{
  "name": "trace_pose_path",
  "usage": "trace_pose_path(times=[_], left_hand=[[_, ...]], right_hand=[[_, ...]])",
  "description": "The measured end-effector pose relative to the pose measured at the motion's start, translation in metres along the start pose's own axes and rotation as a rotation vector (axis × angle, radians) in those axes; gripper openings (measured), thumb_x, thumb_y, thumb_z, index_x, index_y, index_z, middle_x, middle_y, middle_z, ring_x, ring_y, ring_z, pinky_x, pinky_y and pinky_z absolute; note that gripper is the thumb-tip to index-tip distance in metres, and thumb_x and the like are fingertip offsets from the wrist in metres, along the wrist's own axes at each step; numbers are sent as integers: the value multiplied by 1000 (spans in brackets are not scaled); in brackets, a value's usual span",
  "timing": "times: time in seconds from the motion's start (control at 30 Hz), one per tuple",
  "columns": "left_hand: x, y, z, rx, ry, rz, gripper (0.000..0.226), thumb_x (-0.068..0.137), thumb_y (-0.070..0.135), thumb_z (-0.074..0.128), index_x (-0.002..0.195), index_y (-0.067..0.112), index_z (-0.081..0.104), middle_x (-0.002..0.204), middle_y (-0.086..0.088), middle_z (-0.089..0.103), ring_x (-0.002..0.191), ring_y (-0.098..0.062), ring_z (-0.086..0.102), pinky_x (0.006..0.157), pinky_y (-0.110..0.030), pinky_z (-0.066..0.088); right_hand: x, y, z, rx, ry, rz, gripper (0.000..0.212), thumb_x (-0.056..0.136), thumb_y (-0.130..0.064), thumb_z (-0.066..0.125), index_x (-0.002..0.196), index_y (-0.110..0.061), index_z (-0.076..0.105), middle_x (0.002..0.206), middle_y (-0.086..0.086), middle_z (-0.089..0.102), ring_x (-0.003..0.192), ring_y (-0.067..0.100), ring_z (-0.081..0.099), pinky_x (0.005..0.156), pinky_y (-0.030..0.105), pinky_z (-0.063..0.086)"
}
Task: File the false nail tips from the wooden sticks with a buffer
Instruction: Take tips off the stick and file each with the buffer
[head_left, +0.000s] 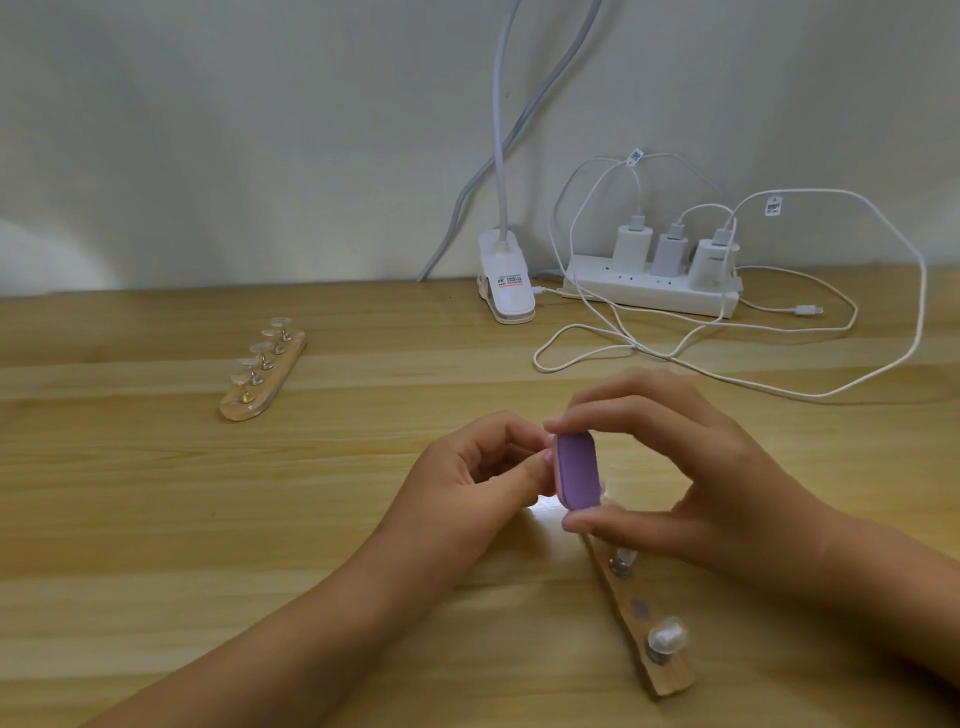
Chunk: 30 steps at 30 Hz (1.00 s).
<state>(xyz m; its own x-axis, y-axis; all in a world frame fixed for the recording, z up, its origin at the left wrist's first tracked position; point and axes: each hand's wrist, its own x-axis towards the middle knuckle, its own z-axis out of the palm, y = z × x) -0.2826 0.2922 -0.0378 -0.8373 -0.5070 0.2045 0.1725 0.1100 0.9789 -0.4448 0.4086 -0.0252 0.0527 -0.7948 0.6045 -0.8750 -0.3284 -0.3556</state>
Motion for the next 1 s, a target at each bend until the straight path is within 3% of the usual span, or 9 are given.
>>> trace_pose_path(times=[0.13,0.23,0.37,0.47,0.6,0.67,0.77,0.87,1.0], left_hand=[[-1,2,2,15,-8,-5,7,80,29,66,75,24,68,72,9,69,69,-2,61,66,-10,43],[-1,2,2,15,0,0,13,85,25,70,73,28,68,71,9,68,70,-4,60,67,-12,44],[-1,2,0,24,20,-9,8,84,32,70,77,27,70,77,10,68,75,-3,60,67,-16,47],[-3,3,-1,7,4,-16,8,82,30,67,83,24,72,78,8,68,72,-6,62,67,-24,52],[-4,4,-1,-24,38,-40,14,79,31,71,86,19,74,83,0,70,72,-4,61,62,-14,49],[-3,4,-1,-4,50,-60,17,78,34,74,87,19,74,89,-6,72,78,-3,62,65,-14,49],[-2,3,-1,18,63,-83,17,77,37,76,89,24,74,91,1,75,88,-3,67,72,-19,51],[-1,2,-1,32,80,-85,13,75,36,73,88,32,73,94,-2,75,90,-6,67,72,-22,51],[-1,3,-1,19,85,-52,9,78,33,74,85,29,73,86,4,71,82,-1,62,73,-13,48]], right_hand=[[1,0,-2,26,67,50,50,80,-40,72,121,-14,62,116,0,60,110,18,57,94,28,45],[1,-1,-1,-38,42,-22,48,81,-40,71,121,-16,61,116,1,60,111,18,57,99,28,42],[2,-1,-1,-57,81,2,49,82,-38,70,123,-14,60,119,1,59,114,20,57,98,40,46],[0,-2,1,-58,76,-31,47,83,-39,70,123,-15,59,119,1,59,113,20,57,99,34,44],[3,3,-2,58,116,110,48,81,-39,70,123,-17,60,118,-4,61,112,15,58,93,28,47],[4,5,-3,134,147,203,47,83,-41,73,123,-20,59,116,-9,62,109,15,59,90,29,49],[3,5,-3,258,180,291,44,82,-40,71,122,-24,60,114,-11,63,109,16,60,93,34,50],[3,1,-3,271,129,253,45,83,-39,68,123,-22,59,118,-8,63,112,18,59,93,34,50],[1,0,-2,281,66,218,44,85,-36,63,126,-21,58,118,-10,63,113,19,59,92,27,49]])
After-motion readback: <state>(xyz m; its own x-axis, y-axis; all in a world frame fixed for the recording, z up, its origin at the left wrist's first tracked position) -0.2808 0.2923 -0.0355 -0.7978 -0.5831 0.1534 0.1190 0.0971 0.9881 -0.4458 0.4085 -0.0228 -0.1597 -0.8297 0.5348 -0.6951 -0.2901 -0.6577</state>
